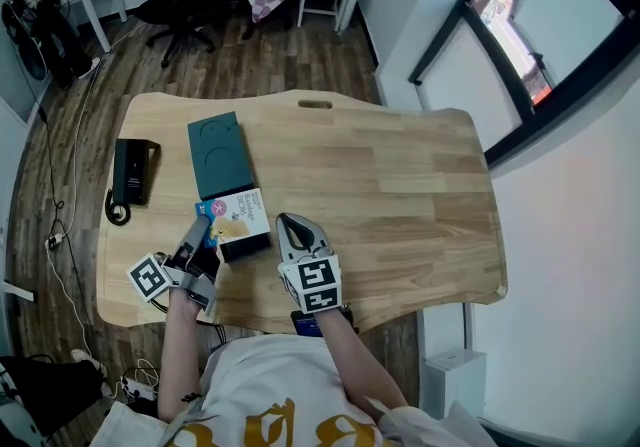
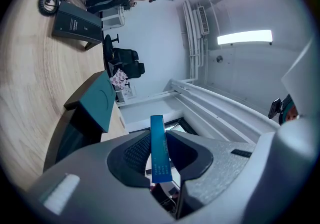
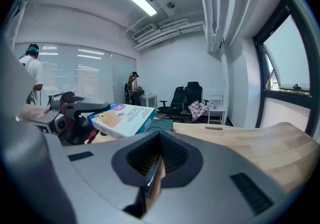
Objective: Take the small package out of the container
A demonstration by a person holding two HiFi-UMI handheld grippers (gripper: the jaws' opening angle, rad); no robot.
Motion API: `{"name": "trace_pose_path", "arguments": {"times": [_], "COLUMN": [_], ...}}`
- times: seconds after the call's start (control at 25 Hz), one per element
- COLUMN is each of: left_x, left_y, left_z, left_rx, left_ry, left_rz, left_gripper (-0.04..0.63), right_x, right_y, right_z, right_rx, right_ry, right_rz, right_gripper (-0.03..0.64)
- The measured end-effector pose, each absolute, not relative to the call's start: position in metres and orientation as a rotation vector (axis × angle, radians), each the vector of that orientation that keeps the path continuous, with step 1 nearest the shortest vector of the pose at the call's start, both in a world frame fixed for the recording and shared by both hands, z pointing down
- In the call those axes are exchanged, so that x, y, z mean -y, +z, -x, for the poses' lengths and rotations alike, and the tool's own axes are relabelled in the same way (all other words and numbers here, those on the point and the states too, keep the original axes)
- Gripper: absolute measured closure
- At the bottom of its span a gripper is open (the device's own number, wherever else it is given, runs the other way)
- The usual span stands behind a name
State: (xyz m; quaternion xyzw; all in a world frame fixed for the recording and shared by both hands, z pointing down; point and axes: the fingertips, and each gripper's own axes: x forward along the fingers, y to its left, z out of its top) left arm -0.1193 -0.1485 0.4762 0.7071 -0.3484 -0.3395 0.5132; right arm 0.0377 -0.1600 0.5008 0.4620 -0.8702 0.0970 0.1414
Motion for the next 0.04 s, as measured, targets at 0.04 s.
{"name": "trace_pose_path", "arguments": {"times": [0.04], "left_x": [0.1483], "left_y": [0.4767], "left_z": [0.1211], "left_rx": [0.842], "left_ry": [-0.818], "left_rz": [-1.698], "left_gripper": [0.500], "right_x": [0.1596], "right_y": [0.5002], "right_z": [-0.0375], "right_rx": [2.514], "right_ry": [0.278], "right_rz": [-1.333], "right_gripper": [0.612]}}
